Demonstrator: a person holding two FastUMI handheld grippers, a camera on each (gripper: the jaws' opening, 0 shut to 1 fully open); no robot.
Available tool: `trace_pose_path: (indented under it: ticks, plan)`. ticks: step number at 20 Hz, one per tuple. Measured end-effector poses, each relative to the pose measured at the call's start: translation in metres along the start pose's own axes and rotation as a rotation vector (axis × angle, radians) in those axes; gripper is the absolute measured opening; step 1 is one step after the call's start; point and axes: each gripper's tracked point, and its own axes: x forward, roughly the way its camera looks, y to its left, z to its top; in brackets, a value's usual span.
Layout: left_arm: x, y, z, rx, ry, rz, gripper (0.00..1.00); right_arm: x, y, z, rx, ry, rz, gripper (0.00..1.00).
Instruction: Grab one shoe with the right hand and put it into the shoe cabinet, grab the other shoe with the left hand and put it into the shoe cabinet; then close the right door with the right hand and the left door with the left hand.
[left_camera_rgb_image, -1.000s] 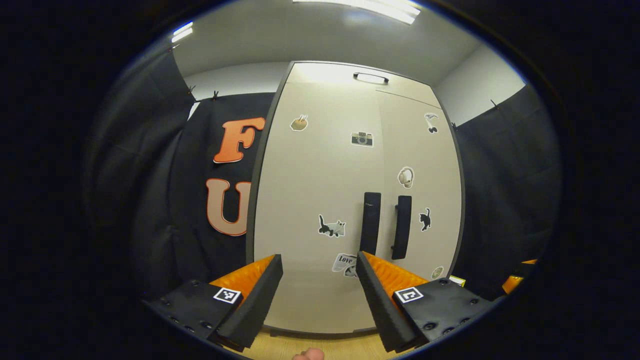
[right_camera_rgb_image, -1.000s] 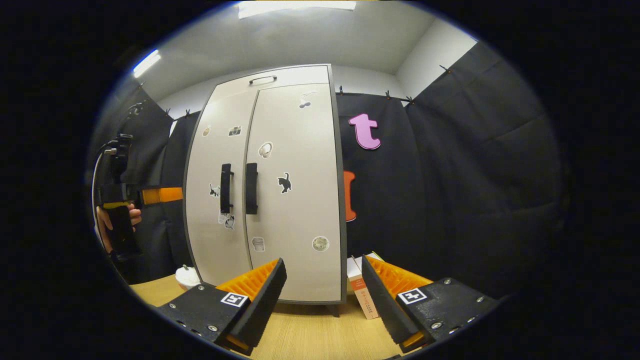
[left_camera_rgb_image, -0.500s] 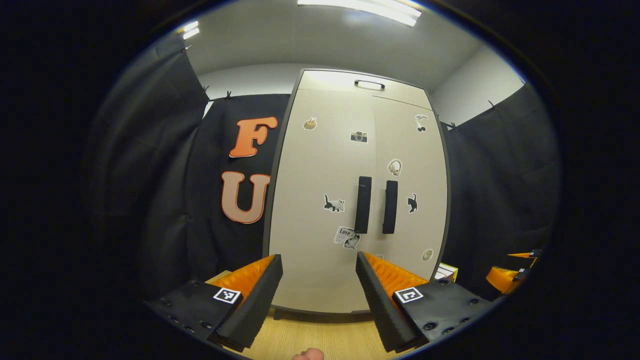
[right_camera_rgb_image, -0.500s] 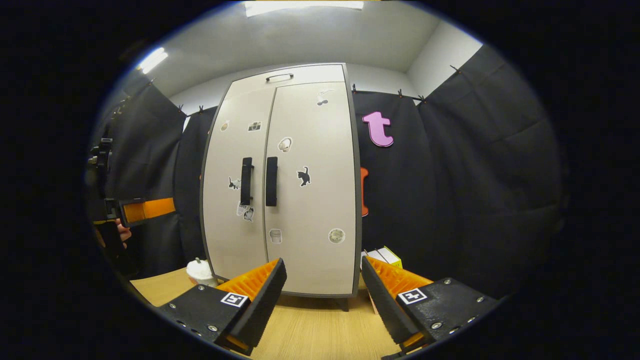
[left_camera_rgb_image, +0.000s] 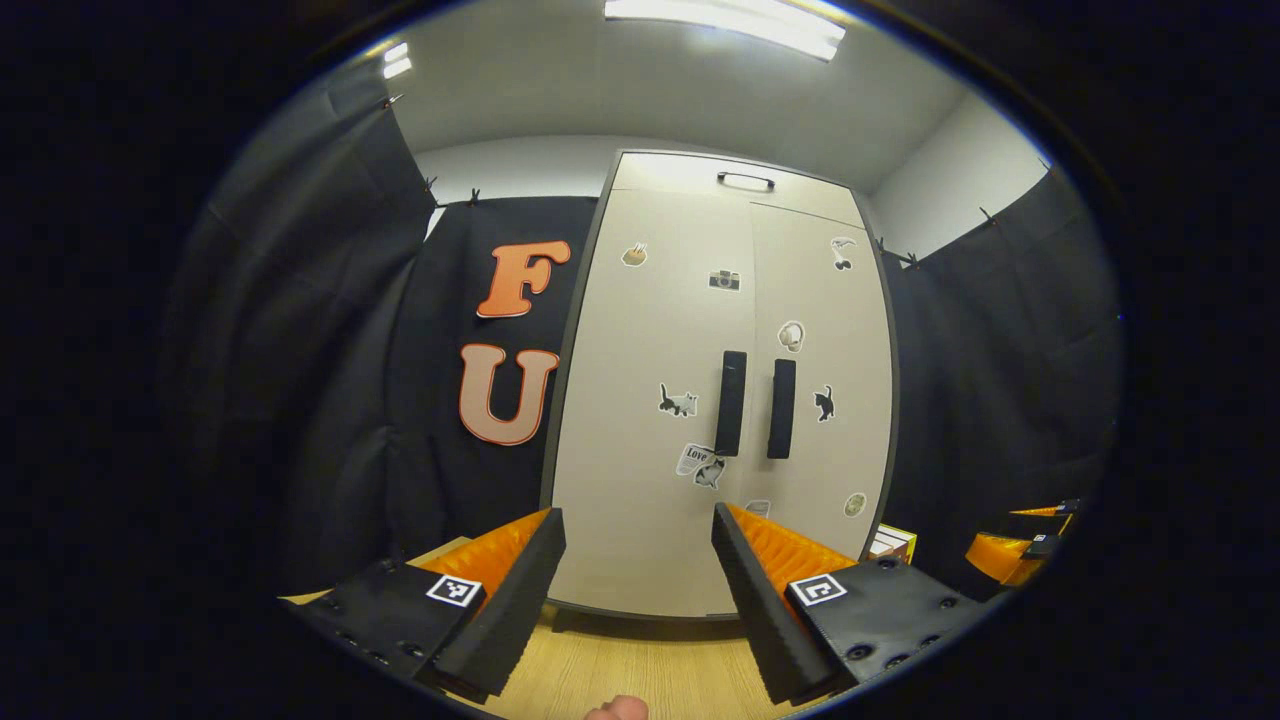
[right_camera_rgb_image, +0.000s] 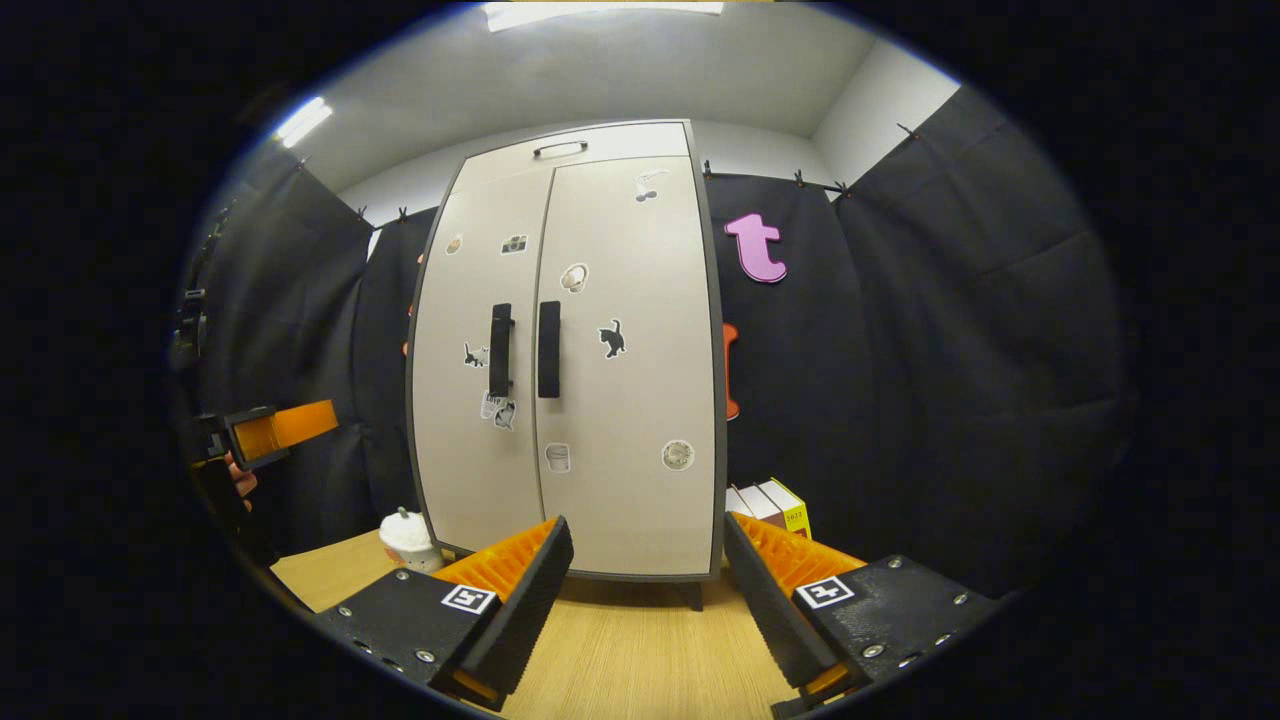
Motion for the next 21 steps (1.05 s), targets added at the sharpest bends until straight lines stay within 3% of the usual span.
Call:
trace_pose_path:
  ticks: [4,7,9,13,20,21]
  plan:
    - [-0.004,-0.007,-0.002,-0.008,0.006,-0.01,0.99,-0.002,-0.008,0.0,0.014,-0.002,-0.018,0.93]
    - [-0.005,-0.013,-0.004,0.004,0.011,-0.025,0.96,-0.001,-0.014,-0.004,0.006,0.004,-0.04,0.93]
    - [-0.006,-0.013,-0.004,0.015,0.014,-0.025,0.99,-0.002,-0.014,-0.006,0.019,0.011,-0.039,0.93]
    - [-0.007,-0.017,-0.006,0.039,0.015,-0.026,0.96,-0.001,-0.015,-0.008,0.029,0.014,-0.04,0.93]
    - [-0.009,-0.016,-0.013,0.013,0.038,-0.022,0.99,-0.002,-0.012,-0.011,0.036,0.02,-0.033,0.93]
    - [-0.008,-0.016,-0.016,0.007,0.046,-0.025,0.96,-0.001,-0.012,-0.01,0.036,0.02,-0.032,0.93]
